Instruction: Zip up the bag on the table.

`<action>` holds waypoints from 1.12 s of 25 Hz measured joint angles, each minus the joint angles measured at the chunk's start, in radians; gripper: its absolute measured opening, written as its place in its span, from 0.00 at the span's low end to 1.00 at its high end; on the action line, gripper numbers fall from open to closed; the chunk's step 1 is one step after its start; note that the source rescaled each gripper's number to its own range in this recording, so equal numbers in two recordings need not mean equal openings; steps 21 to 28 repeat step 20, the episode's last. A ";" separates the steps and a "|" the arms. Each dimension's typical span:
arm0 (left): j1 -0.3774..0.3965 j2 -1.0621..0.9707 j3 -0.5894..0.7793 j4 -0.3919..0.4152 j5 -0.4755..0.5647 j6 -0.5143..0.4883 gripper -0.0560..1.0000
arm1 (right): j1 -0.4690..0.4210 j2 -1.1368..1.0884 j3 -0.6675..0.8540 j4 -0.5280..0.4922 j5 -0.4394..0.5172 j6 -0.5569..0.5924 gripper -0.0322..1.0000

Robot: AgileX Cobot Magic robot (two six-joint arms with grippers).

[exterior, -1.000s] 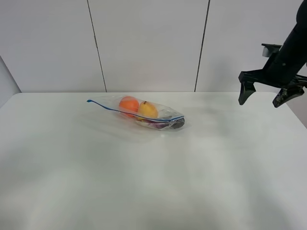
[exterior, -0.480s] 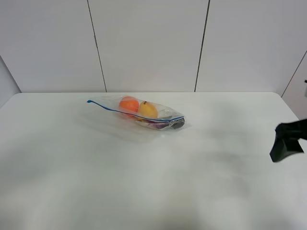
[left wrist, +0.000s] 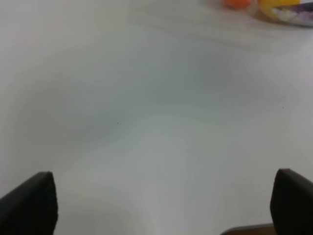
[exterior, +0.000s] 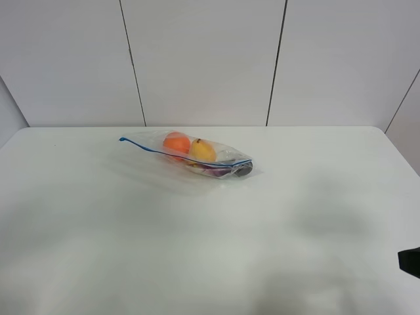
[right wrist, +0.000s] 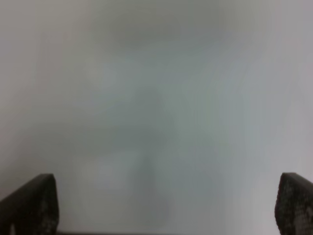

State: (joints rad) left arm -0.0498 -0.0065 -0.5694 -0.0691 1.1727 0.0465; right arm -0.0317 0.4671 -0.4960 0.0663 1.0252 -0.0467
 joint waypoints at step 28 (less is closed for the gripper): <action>0.000 0.000 0.000 0.000 0.000 0.000 1.00 | 0.000 -0.473 0.004 -0.006 0.000 0.005 0.95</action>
